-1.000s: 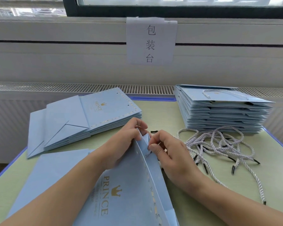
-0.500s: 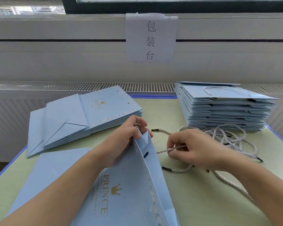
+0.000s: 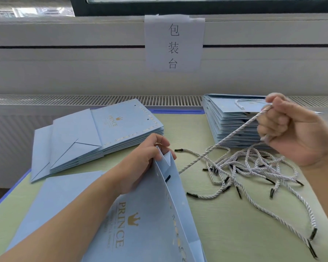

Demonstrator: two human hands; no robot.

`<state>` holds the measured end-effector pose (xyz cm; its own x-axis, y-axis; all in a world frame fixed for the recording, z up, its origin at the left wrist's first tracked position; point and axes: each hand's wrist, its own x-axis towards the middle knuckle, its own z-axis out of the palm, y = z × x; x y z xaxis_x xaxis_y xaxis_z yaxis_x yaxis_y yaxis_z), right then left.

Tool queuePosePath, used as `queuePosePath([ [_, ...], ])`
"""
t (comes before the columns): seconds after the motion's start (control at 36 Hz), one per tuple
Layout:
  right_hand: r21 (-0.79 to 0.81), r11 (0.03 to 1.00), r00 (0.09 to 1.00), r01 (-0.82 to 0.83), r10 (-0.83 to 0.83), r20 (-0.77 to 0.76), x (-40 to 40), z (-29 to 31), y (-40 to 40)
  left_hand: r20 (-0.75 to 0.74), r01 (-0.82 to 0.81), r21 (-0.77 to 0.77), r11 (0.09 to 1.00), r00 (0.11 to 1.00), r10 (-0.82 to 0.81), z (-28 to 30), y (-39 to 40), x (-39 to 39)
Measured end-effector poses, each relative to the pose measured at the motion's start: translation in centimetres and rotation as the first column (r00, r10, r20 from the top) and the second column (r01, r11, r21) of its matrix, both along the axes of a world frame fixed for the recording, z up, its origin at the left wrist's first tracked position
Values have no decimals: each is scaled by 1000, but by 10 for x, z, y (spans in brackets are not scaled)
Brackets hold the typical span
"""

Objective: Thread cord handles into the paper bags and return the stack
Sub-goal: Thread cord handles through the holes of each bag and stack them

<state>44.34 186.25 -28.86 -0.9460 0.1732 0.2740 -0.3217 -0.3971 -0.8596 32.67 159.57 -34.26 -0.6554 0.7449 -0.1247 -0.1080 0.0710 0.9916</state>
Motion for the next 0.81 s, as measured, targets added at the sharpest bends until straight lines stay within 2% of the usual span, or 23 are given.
queuePosePath([
  [0.08, -134, 991, 999, 0, -7, -47, 3, 1, 15, 1, -1, 1, 1000, 1000, 1, 0, 0, 0],
  [0.14, -300, 945, 989, -129, 98, -115, 4, 0, 25, -2, -2, -1, 1000, 1000, 2, 0, 0, 0],
  [0.17, -399, 906, 987, -143, 98, -130, 4, -2, 32, -6, -2, -3, 1000, 1000, 2, 0, 0, 0],
  [0.22, -442, 896, 994, -34, -16, -110, 6, -3, 36, -9, -4, -3, 1000, 1000, 4, 0, 1, 0],
  [0.28, -282, 949, 984, 138, -165, -73, 7, 3, 30, -8, -6, -2, 1000, 1000, 6, 0, 1, 1],
  [0.36, -32, 965, 964, 259, -260, -51, 7, 9, 6, -15, -7, -1, 1000, 1000, 7, 1, 0, 1],
  [0.42, 134, 953, 963, 270, -269, -29, 8, 10, -6, -19, -9, -1, 1000, 1000, 9, 2, 0, 1],
  [0.47, 323, 929, 981, 182, -193, 2, 8, 9, -20, -17, -17, 2, 1000, 1000, 17, 2, -1, 0],
  [0.56, 652, 758, 999, 20, -42, 18, 8, 5, -40, -6, -29, 21, 999, 1000, 29, 3, -2, -1],
  [0.61, 727, 677, 993, -115, 83, 80, 9, 4, -57, 8, -33, 51, 998, 999, 33, 3, -3, -2],
  [0.69, 777, 517, 933, -359, 199, 299, 15, 1, -75, 28, -39, 83, 996, 999, 37, 2, -4, -3],
  [0.75, 835, 326, 896, -444, 161, 414, 20, -5, -83, 40, -41, 100, 994, 999, 38, 2, -4, -4],
  [0.81, 879, 177, 896, -444, 89, 435, 23, -12, -90, 49, -41, 112, 993, 998, 36, 2, -4, -5],
])
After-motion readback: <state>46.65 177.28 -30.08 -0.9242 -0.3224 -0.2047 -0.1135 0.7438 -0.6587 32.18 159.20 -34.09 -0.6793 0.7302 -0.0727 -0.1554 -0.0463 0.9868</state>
